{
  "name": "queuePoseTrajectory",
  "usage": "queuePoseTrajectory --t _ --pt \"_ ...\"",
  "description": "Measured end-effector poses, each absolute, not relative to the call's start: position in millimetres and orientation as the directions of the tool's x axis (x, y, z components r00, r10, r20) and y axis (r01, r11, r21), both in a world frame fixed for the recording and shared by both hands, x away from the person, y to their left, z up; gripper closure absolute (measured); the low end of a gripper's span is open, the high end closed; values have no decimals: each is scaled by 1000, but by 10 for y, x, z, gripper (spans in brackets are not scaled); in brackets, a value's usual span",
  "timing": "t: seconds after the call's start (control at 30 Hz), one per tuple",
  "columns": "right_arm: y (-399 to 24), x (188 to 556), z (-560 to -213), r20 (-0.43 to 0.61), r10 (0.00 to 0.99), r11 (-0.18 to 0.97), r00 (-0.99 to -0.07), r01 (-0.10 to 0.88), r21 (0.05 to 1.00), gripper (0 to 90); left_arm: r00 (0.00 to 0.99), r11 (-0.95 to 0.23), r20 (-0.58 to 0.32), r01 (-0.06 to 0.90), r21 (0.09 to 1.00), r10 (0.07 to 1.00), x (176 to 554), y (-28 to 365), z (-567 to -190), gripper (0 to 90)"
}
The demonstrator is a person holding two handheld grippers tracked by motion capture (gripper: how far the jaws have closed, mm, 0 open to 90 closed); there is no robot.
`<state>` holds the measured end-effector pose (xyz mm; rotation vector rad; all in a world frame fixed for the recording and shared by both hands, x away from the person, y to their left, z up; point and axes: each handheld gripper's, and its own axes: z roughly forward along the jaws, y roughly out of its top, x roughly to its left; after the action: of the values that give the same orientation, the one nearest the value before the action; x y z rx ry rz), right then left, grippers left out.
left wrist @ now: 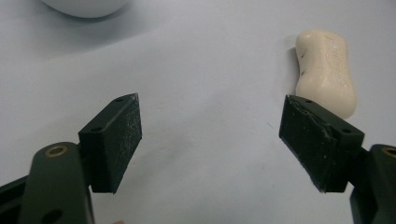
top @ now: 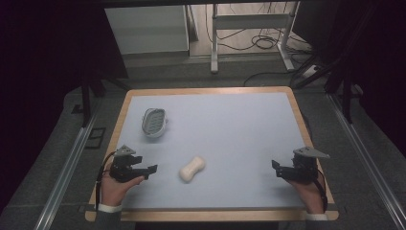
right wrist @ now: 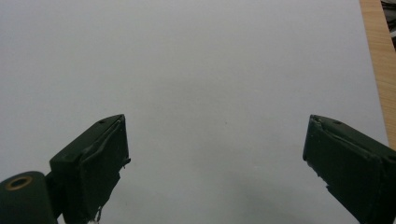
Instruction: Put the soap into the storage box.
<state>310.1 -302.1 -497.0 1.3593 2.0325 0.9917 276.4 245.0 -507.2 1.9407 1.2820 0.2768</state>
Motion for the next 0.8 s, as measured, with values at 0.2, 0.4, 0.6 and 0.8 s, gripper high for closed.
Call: queuePoseTrajectory --t 0.2,0.4,0.6,0.8 --pt "-3032 3106 -4977 -1 925 233 -379 567 790 64 456 -188 -214 686 703 864 2742 2464 -5036 214" --pt "-3045 3114 -4992 11 923 229 -385 573 787 64 444 -185 -203 685 704 873 2730 2467 -5000 210" --pt "-3098 3119 -5017 37 920 214 -390 581 786 64 457 -215 -178 682 699 872 2737 2370 -4967 202" --pt "-3146 3114 -5016 42 924 204 -380 584 786 64 480 -254 -157 681 687 863 2743 2259 -4930 199"
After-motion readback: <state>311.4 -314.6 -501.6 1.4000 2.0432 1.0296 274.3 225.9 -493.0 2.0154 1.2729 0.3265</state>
